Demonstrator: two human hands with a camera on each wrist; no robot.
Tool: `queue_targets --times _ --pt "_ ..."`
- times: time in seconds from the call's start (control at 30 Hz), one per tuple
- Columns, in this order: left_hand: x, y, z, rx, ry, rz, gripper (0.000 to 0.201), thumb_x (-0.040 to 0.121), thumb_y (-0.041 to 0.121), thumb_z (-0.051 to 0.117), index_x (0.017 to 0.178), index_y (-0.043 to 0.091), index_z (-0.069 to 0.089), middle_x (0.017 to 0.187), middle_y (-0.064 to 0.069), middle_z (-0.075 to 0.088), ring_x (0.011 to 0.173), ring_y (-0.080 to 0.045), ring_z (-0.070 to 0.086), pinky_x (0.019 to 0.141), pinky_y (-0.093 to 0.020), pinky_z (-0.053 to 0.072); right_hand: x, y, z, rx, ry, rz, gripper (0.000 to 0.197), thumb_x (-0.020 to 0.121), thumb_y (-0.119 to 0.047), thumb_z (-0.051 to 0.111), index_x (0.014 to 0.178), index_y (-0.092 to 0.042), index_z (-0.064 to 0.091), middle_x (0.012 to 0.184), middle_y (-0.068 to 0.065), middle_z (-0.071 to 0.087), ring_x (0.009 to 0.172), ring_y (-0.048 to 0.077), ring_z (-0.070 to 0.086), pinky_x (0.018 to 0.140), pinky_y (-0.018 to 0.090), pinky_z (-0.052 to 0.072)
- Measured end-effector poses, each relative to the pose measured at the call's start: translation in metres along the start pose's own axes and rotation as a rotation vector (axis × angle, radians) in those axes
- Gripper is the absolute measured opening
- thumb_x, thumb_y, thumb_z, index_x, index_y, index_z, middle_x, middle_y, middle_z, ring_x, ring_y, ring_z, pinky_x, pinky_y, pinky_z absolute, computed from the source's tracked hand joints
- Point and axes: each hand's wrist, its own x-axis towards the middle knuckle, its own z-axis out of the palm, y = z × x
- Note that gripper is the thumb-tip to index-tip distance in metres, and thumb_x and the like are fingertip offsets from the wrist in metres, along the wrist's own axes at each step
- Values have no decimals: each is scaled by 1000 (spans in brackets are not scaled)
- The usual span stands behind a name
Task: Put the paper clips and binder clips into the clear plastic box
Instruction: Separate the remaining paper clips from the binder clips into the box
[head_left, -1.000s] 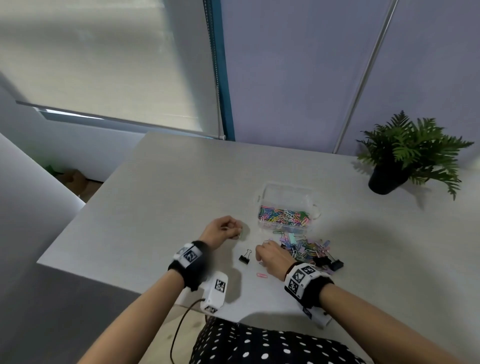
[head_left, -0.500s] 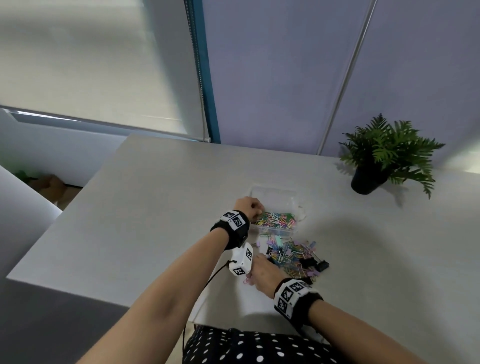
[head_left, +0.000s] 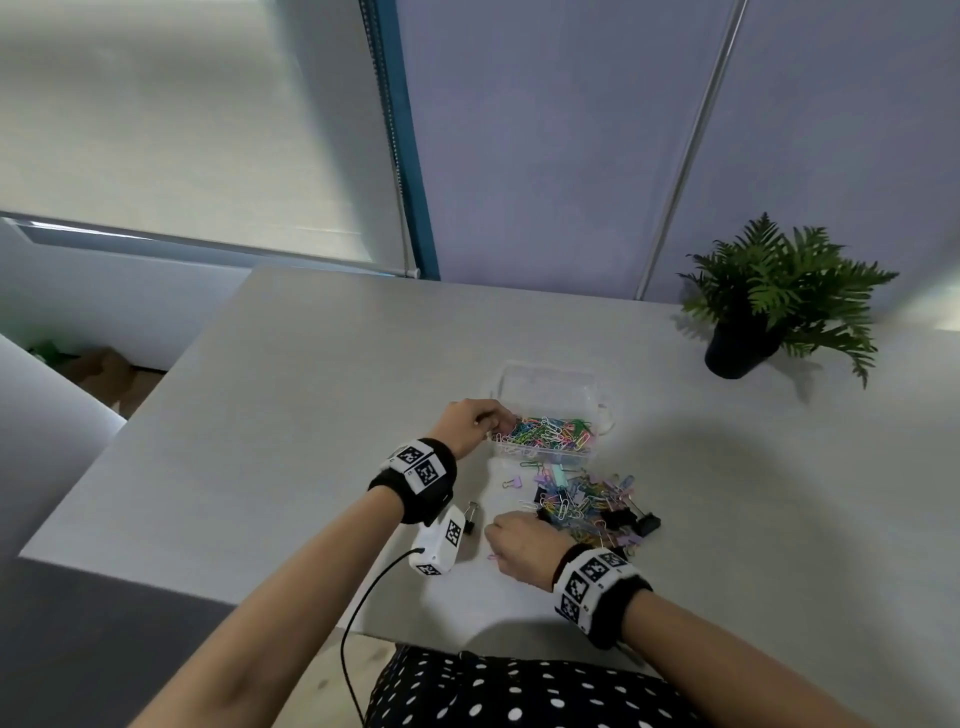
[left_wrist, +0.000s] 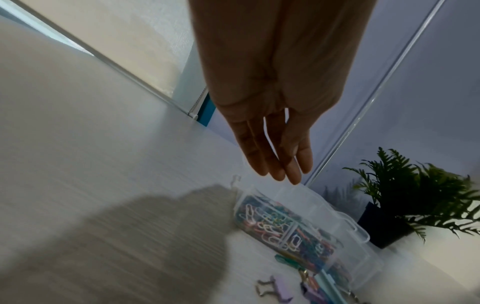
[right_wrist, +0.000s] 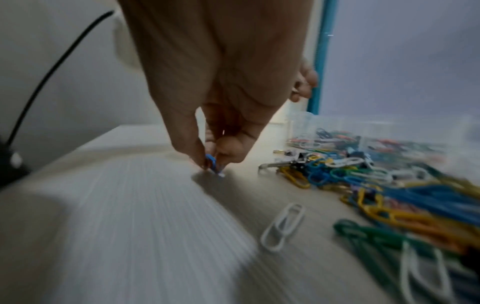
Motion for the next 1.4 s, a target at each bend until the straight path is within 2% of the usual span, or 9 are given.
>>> queue_targets --times 0.13,0.23,0.37,0.47,0.6,0.83,1.03,1.17,1.4 --pt "-15 -8 -1 48 -59 24 33 90 -8 37 103 3 66 101 -17 71 72 0 61 63 -2 45 -13 34 -33 314 200 115 9 84 -8 55 83 0 59 78 11 57 70 19 49 64 24 34" --pt "-24 -2 13 178 -120 105 32 91 -5 39 105 3 66 103 -12 71 87 -16 66 72 -1 44 -21 68 -67 484 427 274 11 85 -9 59 83 1 61 69 2 57 58 11 49 57 14 39" --pt "-24 11 56 338 -239 279 33 87 -4 44 109 8 65 117 -10 64 107 -24 59 99 -36 46 -9 92 -97 477 558 359 10 83 -8 61 88 -4 68 78 7 68 70 15 62 72 24 52" --pt "-24 11 84 497 -323 405 38 86 -4 49 118 13 60 134 -9 52 122 -28 49 97 -45 47 -7 86 -98 374 498 334 16 85 -7 56 93 -4 69 93 12 71 86 23 64 88 33 50" --pt "-31 -10 87 637 -360 421 45 90 4 49 130 24 51 152 -5 30 137 -26 33 101 -48 44 -26 77 -73 53 304 332 16 90 -15 47 98 -11 61 103 8 64 96 24 59 74 27 43" --pt "-63 -46 54 691 -390 397 51 89 13 53 135 32 44 157 -4 10 146 -20 7 116 -42 27 -43 73 -15 -147 34 345 56 87 -24 53 138 -20 31 144 8 31 130 29 30 107 43 29" --pt "-81 -43 49 712 -345 310 36 86 18 57 121 21 52 157 -5 10 146 -21 7 116 -41 25 -44 66 0 -220 203 259 44 46 -30 87 74 -20 54 83 -1 62 75 18 60 57 28 53" --pt "-77 -37 52 716 -273 340 34 87 24 55 120 17 57 154 -4 23 145 -20 14 116 -38 22 -41 70 -6 14 305 245 15 79 -25 64 89 -14 62 108 2 56 109 21 43 93 31 34" --pt "-67 -25 41 354 -155 185 24 90 24 55 107 11 65 126 -5 59 120 -20 48 101 -31 37 -42 78 -19 722 421 292 10 73 -14 74 67 -20 69 72 -3 64 72 8 57 72 21 42"
